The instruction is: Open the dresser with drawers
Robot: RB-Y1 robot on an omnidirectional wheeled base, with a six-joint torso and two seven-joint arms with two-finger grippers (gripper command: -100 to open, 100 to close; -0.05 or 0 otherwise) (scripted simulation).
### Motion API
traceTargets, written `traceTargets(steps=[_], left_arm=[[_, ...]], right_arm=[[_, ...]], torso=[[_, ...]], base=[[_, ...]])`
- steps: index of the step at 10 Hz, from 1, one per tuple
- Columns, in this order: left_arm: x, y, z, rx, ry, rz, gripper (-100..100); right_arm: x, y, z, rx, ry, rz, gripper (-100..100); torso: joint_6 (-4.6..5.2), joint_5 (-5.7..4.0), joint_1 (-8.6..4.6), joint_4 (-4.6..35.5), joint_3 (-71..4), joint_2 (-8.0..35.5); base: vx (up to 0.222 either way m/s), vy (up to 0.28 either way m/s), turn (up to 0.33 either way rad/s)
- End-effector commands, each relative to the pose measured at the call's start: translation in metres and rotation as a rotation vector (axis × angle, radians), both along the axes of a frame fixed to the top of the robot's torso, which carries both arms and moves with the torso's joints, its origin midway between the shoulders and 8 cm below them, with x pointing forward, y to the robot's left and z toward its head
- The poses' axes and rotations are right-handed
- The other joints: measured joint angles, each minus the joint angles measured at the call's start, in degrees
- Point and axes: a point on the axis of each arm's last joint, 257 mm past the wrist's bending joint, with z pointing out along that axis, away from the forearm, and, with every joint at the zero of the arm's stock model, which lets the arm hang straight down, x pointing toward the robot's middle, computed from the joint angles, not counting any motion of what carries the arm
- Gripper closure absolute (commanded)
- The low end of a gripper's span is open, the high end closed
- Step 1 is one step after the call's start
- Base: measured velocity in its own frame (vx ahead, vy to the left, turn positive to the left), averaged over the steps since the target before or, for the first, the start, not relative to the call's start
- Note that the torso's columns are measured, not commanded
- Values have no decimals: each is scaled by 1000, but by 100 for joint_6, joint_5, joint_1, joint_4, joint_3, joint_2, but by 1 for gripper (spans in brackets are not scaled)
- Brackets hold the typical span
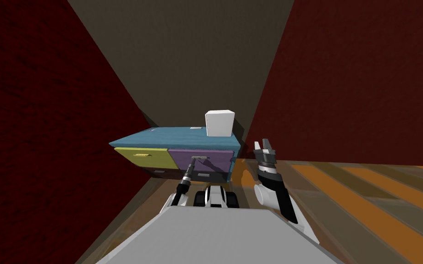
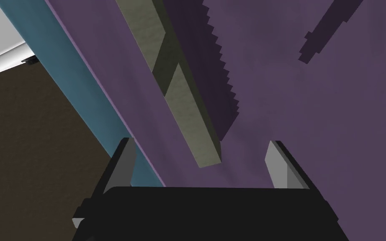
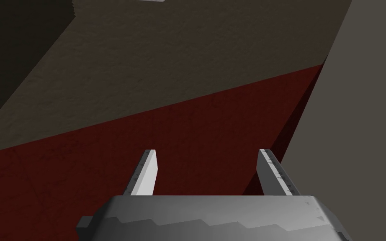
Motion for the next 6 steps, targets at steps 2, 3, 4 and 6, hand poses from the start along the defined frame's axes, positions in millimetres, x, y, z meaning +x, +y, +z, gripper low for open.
traceTargets(steps=[2, 3, 4, 6], left_arm=[[3, 1, 5, 0, -1, 2, 100], [-1, 0, 7, 0, -1, -2, 100], [-2, 0, 7, 1, -1, -3, 100], [-6, -1, 9, 1, 0, -7, 100]], right_arm=[[0, 0, 0, 0, 0, 0, 0], [0, 0, 0, 0, 0, 0, 0], [0, 0, 0, 0, 0, 0, 0], [0, 0, 0, 0, 0, 0, 0]], torso=[[0, 1, 0, 0, -1, -4], [0, 0, 0, -1, -4, -10], [-1, 1, 4, 2, 6, 10], [1, -2, -7, 1, 1, -3]], base=[[31, -1, -3], [-105, 16, 27], [-195, -1, 20], [-195, -16, 19]])
